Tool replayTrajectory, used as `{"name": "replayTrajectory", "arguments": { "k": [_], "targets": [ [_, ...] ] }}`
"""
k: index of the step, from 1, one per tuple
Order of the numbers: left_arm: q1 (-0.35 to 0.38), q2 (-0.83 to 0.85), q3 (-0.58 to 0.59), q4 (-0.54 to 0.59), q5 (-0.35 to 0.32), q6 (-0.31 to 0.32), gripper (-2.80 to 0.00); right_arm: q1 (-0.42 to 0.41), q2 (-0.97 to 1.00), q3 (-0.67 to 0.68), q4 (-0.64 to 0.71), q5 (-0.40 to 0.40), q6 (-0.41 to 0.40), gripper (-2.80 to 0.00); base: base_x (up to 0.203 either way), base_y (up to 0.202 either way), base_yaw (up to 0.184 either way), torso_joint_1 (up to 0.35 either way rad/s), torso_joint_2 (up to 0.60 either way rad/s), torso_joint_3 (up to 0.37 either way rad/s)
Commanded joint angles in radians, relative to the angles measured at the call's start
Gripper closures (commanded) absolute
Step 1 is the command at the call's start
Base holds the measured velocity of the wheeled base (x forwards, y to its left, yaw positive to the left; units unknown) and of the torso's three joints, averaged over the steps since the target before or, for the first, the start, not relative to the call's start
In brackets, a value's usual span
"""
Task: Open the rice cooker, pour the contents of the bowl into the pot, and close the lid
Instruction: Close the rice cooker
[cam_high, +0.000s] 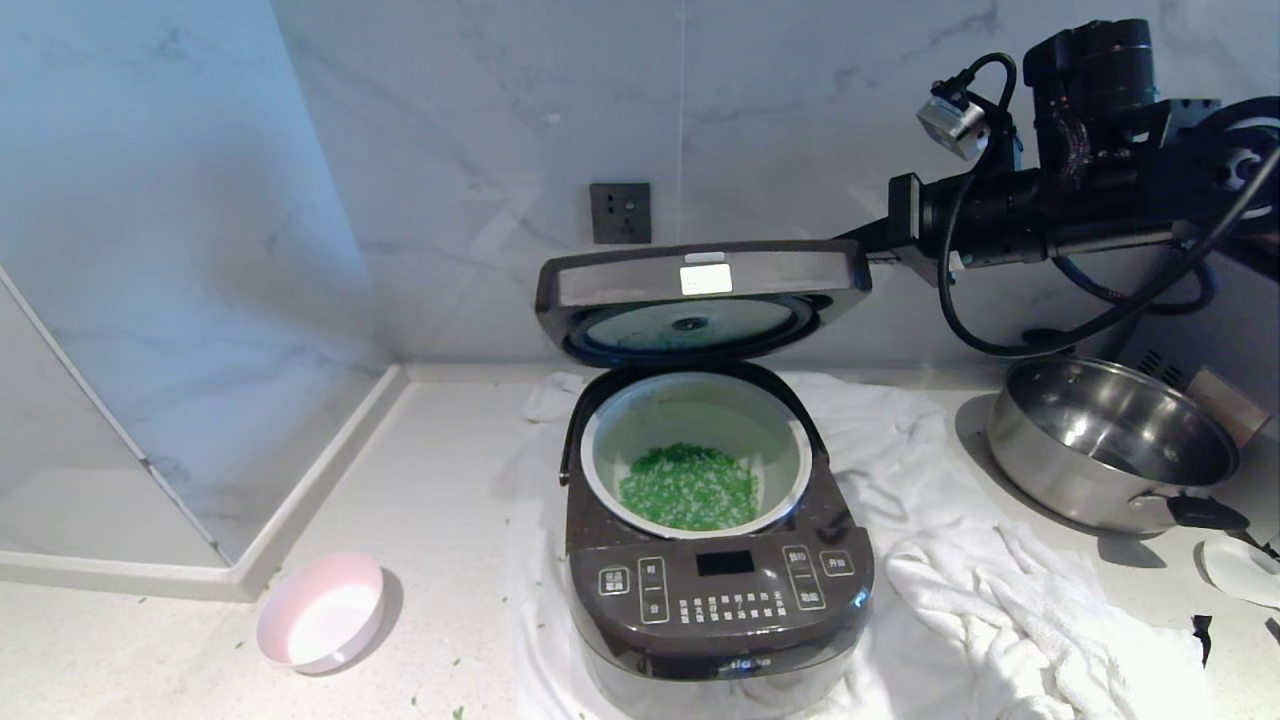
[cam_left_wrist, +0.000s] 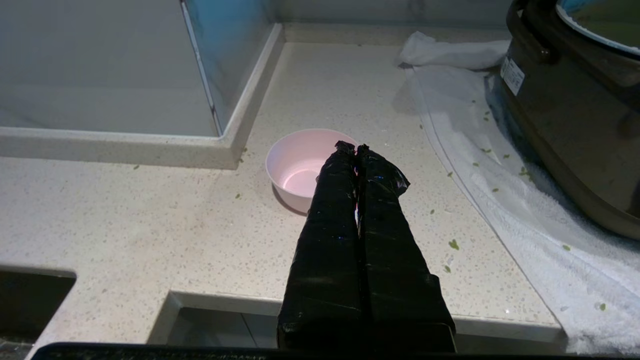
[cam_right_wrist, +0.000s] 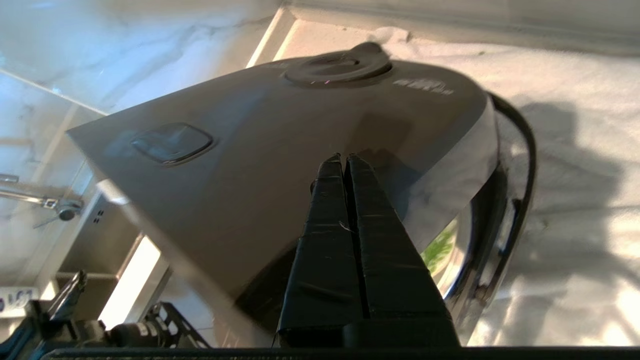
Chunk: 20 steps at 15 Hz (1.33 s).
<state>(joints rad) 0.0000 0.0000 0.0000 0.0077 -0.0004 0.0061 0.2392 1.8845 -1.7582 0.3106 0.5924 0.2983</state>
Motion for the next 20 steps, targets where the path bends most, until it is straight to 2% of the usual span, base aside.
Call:
{"name": "replayTrajectory", "arguments": {
  "k": [1, 5, 7, 12, 17, 20],
  "targets": [
    [0.0, 0.0, 0.002, 0.0, -0.001, 0.0, 0.0, 0.025, -0.04, 0.031, 0.004, 0.008, 0.001, 0.0, 0.0, 0.0, 0.0, 0.0, 0.0, 0.0],
    [0.0, 0.0, 0.002, 0.0, 0.0, 0.0, 0.0, 0.109, -0.069, 0.067, 0.004, 0.005, 0.002, 0.0, 0.0, 0.0, 0.0, 0.0, 0.0, 0.0],
    [0.0, 0.0, 0.002, 0.0, 0.0, 0.0, 0.0, 0.125, -0.088, 0.12, 0.004, 0.007, 0.007, 0.0, 0.0, 0.0, 0.0, 0.0, 0.0, 0.0],
    [0.0, 0.0, 0.002, 0.0, -0.001, 0.0, 0.0, 0.135, -0.112, 0.245, -0.006, 0.01, 0.01, 0.0, 0.0, 0.0, 0.0, 0.0, 0.0, 0.0],
    [0.0, 0.0, 0.002, 0.002, -0.001, 0.0, 0.0, 0.135, -0.104, 0.301, -0.062, 0.003, 0.033, 0.0, 0.0, 0.0, 0.0, 0.0, 0.0, 0.0],
    [0.0, 0.0, 0.002, 0.0, 0.0, 0.0, 0.0, 0.171, -0.1, 0.379, -0.098, -0.021, 0.04, 0.0, 0.0, 0.0, 0.0, 0.0, 0.0, 0.0]
  ]
}}
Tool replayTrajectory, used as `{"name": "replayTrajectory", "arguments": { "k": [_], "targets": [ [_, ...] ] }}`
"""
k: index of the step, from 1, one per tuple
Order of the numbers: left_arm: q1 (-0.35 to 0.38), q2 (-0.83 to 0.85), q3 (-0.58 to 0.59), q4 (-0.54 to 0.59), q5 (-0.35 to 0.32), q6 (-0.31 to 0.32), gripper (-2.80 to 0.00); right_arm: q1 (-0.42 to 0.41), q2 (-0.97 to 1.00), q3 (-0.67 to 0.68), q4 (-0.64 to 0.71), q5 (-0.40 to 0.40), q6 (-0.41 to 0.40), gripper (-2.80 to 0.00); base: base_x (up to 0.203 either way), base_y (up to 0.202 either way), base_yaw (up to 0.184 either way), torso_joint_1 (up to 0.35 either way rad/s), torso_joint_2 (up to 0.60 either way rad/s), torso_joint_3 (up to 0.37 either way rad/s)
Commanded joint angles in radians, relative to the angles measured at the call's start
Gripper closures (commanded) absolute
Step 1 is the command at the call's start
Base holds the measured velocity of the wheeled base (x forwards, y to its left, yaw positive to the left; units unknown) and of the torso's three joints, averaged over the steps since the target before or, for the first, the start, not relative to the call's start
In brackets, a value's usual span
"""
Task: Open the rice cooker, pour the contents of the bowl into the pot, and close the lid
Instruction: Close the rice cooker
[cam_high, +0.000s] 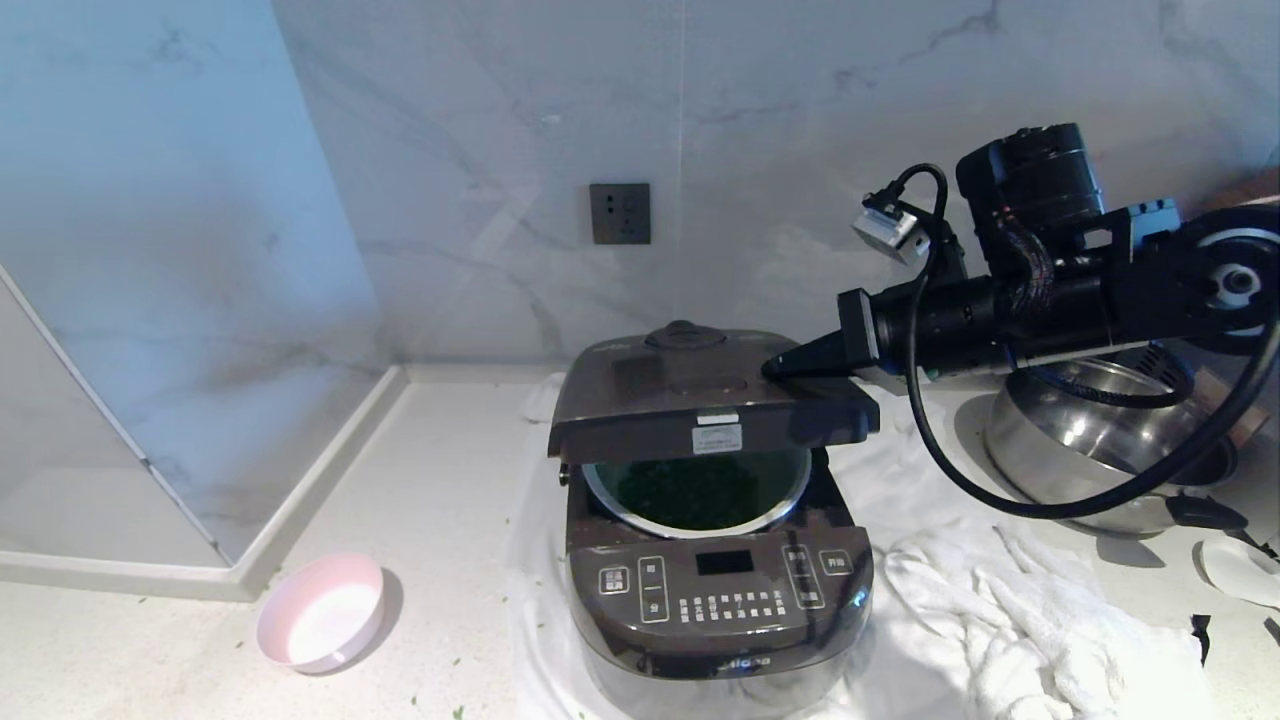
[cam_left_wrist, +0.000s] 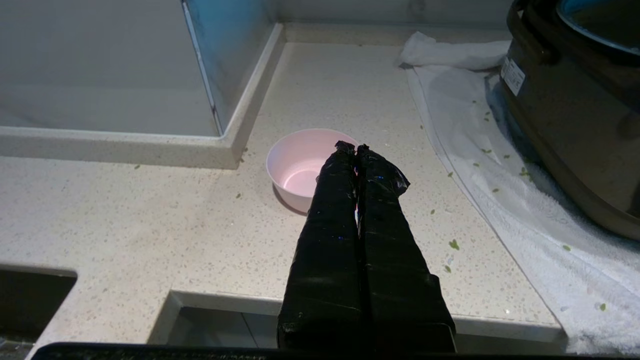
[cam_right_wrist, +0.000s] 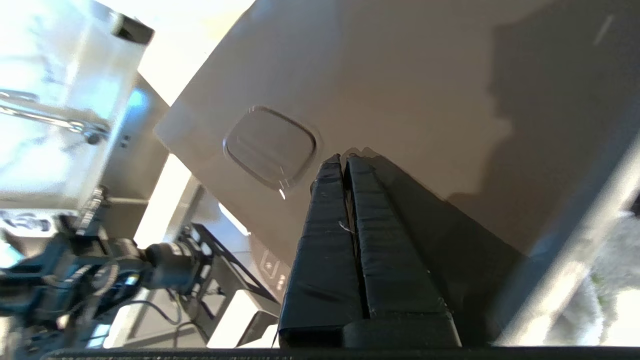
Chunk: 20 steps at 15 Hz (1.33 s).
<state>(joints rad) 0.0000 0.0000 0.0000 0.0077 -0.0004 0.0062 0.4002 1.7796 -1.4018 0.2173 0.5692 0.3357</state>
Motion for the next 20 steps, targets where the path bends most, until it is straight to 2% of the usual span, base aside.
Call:
{"name": "replayTrajectory", "arguments": {
  "k": [1, 3, 9, 12, 20],
  "targets": [
    [0.0, 0.0, 0.002, 0.0, 0.0, 0.0, 0.0, 0.036, 0.007, 0.054, -0.026, -0.027, 0.005, 0.0, 0.0, 0.0, 0.0, 0.0, 0.0, 0.0],
    [0.0, 0.0, 0.002, 0.0, 0.0, 0.0, 0.0, 0.091, 0.02, 0.108, -0.039, -0.075, 0.018, 0.0, 0.0, 0.0, 0.0, 0.0, 0.0, 0.0],
    [0.0, 0.0, 0.002, 0.0, 0.0, 0.0, 0.0, 0.163, -0.033, 0.285, -0.195, -0.1, 0.042, 0.0, 0.0, 0.0, 0.0, 0.0, 0.0, 0.0],
    [0.0, 0.0, 0.002, 0.0, -0.001, 0.0, 0.0, 0.164, -0.035, 0.301, -0.213, -0.105, 0.1, 0.0, 0.0, 0.0, 0.0, 0.0, 0.0, 0.0],
    [0.0, 0.0, 0.002, 0.0, 0.0, 0.0, 0.0, 0.164, -0.057, 0.391, -0.254, -0.104, 0.106, 0.0, 0.0, 0.0, 0.0, 0.0, 0.0, 0.0]
  ]
}}
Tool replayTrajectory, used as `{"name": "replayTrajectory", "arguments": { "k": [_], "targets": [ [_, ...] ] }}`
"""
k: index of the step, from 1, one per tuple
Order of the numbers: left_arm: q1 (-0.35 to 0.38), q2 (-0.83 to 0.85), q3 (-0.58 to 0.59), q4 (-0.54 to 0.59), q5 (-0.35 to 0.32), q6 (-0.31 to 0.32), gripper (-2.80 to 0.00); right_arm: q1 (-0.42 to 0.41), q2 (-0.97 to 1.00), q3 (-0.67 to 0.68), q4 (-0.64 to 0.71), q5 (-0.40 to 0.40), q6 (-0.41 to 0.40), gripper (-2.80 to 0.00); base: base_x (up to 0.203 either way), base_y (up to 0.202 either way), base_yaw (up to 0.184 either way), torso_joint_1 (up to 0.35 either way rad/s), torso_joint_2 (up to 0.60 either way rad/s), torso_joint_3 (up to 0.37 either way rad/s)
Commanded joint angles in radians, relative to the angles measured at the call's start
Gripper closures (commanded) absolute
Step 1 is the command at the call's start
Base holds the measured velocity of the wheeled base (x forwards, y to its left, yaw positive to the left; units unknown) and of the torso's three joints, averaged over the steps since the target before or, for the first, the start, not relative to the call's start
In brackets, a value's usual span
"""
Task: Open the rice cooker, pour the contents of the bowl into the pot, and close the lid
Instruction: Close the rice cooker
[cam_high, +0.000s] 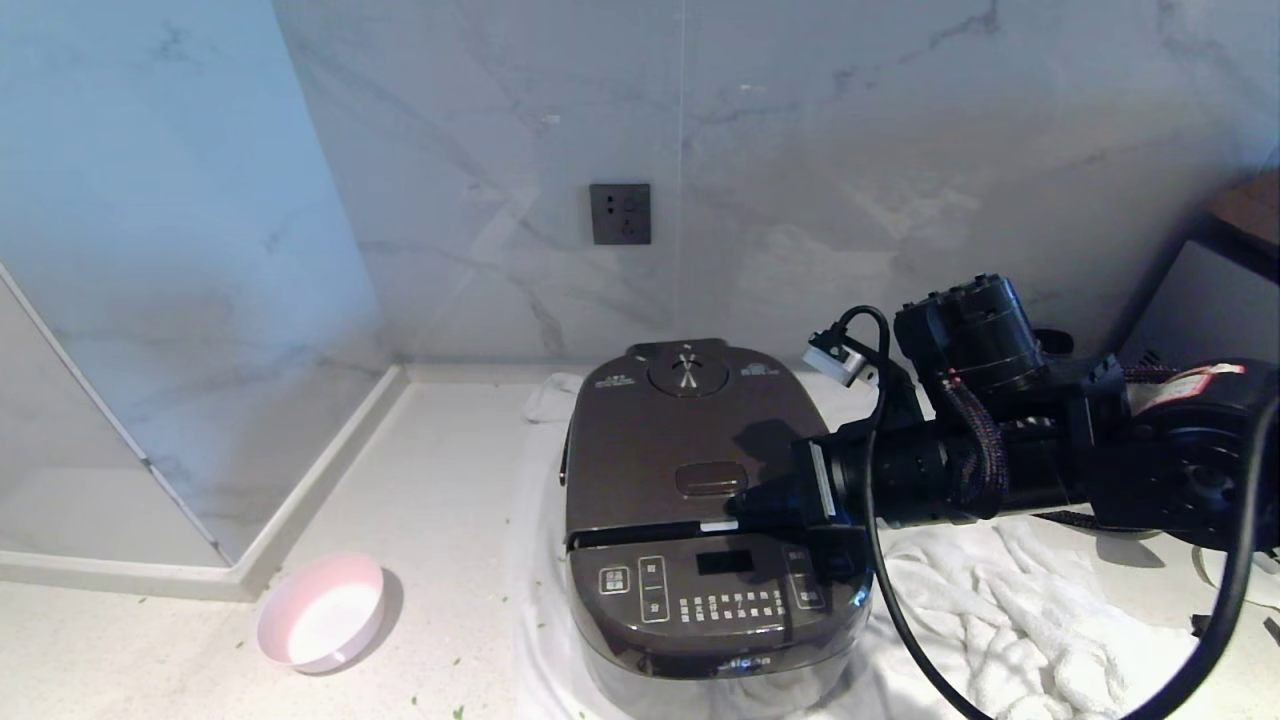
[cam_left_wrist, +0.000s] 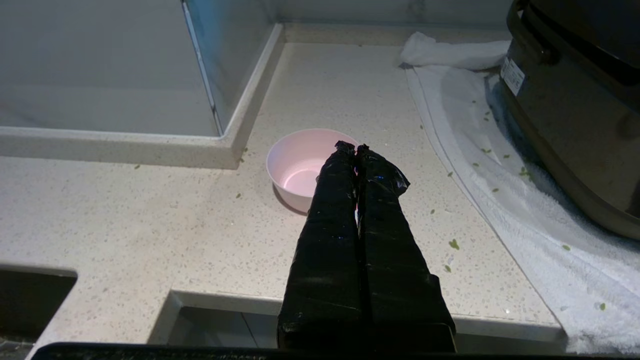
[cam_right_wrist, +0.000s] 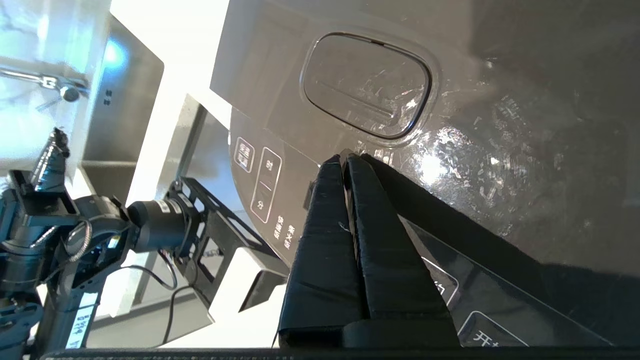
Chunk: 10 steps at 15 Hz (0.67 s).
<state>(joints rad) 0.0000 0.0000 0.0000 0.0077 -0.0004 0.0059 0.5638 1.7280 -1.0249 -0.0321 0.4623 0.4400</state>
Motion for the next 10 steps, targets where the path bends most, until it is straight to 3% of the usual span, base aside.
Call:
{"name": "replayTrajectory", "arguments": {
  "k": [1, 10],
  "targets": [
    [0.0, 0.0, 0.002, 0.0, 0.0, 0.0, 0.0, 0.001, -0.005, 0.024, -0.017, 0.002, 0.009, 0.0, 0.0, 0.0, 0.0, 0.0, 0.0, 0.0],
    [0.0, 0.0, 0.002, 0.0, 0.0, 0.0, 0.0, -0.002, -0.005, 0.127, -0.126, 0.007, 0.025, 0.0, 0.0, 0.0, 0.0, 0.0, 0.0, 0.0]
  ]
}}
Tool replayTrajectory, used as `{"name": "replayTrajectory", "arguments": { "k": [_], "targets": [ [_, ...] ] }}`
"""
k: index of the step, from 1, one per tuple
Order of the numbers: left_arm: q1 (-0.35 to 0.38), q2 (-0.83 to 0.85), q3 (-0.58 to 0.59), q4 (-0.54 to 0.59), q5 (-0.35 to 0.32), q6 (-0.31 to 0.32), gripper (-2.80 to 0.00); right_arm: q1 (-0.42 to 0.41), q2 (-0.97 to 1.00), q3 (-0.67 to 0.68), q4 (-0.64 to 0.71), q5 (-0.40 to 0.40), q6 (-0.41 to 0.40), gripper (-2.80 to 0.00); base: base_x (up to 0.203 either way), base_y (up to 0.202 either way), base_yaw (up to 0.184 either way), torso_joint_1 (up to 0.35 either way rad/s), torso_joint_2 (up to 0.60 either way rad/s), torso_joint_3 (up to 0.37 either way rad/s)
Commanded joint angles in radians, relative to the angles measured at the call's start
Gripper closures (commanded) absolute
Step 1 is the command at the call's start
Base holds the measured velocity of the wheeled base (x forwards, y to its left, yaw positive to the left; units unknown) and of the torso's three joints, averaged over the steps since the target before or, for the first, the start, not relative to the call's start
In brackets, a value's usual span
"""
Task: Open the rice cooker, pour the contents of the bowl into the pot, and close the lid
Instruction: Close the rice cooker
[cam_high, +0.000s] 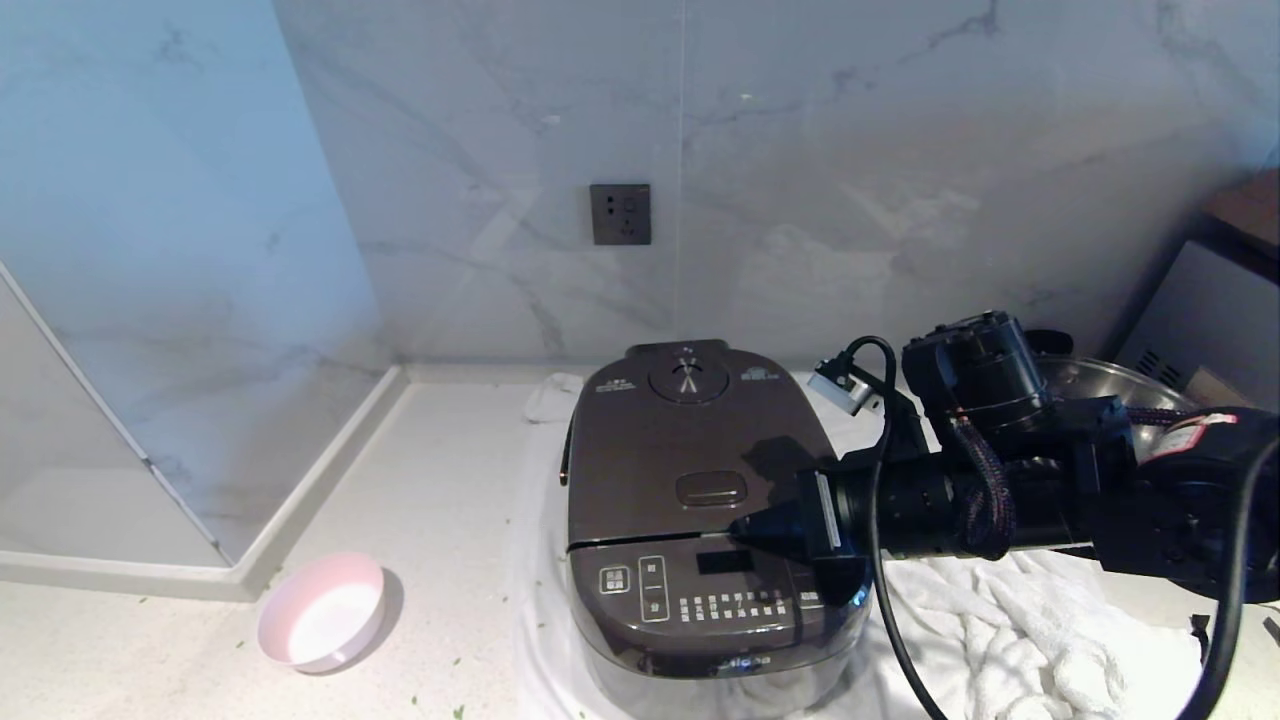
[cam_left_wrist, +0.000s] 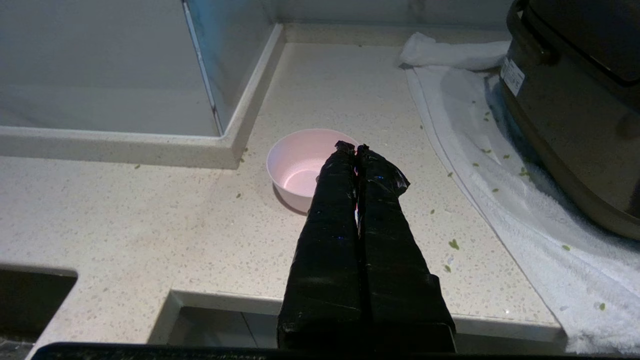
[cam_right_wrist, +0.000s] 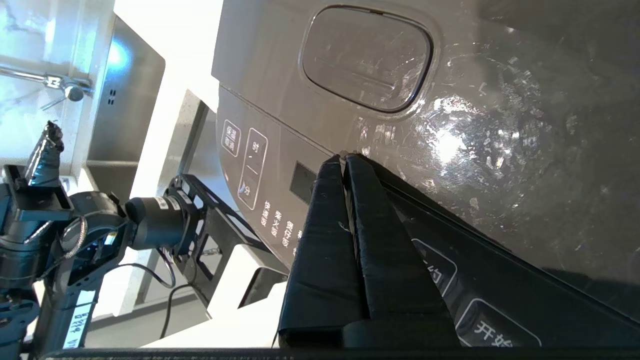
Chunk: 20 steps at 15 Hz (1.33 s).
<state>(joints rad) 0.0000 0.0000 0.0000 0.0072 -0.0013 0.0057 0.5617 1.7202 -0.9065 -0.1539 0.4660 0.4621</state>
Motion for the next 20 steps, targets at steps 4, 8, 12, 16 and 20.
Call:
{"name": "replayTrajectory", "arguments": {
  "k": [4, 8, 12, 16, 20],
  "targets": [
    [0.0, 0.0, 0.002, 0.0, 0.0, 0.0, 0.0, -0.011, 0.001, 0.029, -0.021, 0.003, 0.015, 0.0, 0.0, 0.0, 0.0, 0.0, 0.0, 0.0],
    [0.0, 0.0, 0.002, 0.0, 0.0, 0.0, 0.0, -0.019, 0.003, 0.047, -0.029, 0.007, 0.016, 0.0, 0.0, 0.0, 0.0, 0.0, 0.0, 0.0],
    [0.0, 0.0, 0.002, 0.0, 0.001, 0.0, 0.0, -0.02, 0.005, 0.066, -0.056, 0.007, 0.017, 0.0, 0.0, 0.0, 0.0, 0.0, 0.0, 0.0],
    [0.0, 0.0, 0.002, 0.0, 0.0, 0.0, 0.0, -0.026, -0.005, 0.066, -0.057, 0.004, 0.016, 0.0, 0.0, 0.0, 0.0, 0.0, 0.0, 0.0],
    [0.0, 0.0, 0.002, 0.0, 0.0, 0.0, 0.0, -0.063, -0.058, 0.081, -0.056, 0.002, 0.012, 0.0, 0.0, 0.0, 0.0, 0.0, 0.0, 0.0]
  ]
}}
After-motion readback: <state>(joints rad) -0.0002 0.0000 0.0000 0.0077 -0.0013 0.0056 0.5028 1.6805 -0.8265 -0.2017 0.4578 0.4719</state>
